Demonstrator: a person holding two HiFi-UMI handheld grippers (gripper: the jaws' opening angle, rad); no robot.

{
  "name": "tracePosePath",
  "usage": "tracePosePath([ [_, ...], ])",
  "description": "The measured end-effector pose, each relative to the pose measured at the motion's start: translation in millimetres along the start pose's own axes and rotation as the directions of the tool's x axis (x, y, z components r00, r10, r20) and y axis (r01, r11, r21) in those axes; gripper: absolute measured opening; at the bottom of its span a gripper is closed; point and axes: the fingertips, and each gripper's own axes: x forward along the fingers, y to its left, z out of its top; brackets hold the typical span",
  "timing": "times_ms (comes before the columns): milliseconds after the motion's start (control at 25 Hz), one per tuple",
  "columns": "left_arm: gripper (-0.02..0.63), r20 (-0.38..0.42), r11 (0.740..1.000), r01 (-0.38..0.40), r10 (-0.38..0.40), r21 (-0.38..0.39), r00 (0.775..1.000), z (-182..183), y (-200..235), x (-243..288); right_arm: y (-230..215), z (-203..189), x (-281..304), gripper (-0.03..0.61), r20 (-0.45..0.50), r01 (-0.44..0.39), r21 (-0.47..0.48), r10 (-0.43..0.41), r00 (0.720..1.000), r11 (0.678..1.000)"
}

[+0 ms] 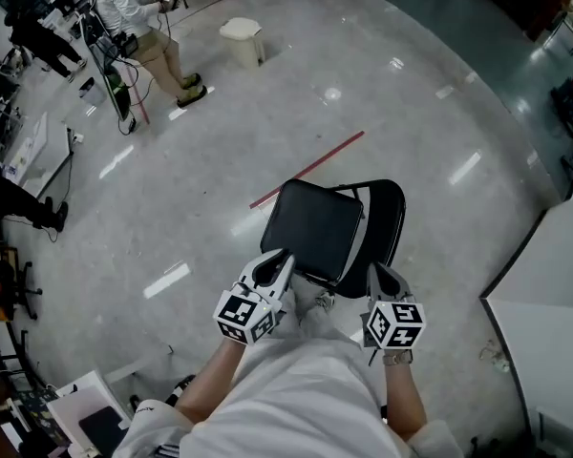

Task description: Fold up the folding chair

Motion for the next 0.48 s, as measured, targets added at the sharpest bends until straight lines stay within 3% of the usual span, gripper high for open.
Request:
tracePosePath([
  [80,0.059,-0.035,0.999,0.04,-0.04,-0.009,0.999,-7.9,4.2,12.7,-8.9,-7.0,8.2,0.005,-0.032,0.029,0.019,-0.028,0.999,0.999],
  [280,0.07,-0.102,0.992,0.125,-0.126,-0.018,0.987,-22.8,11.8,47.7,-34.3,-16.9,28.8,0.006,-0.102,0.109,0.049,-0.104,0.989,0.993],
  [480,0.102,-0.154,0.986,0.168,-0.169,-0.021,0.974,-43.1,25.5,79.6,-56.5,-35.4,62.1,0.006,-0.159,0.165,0.071,-0.152,0.976,0.984],
])
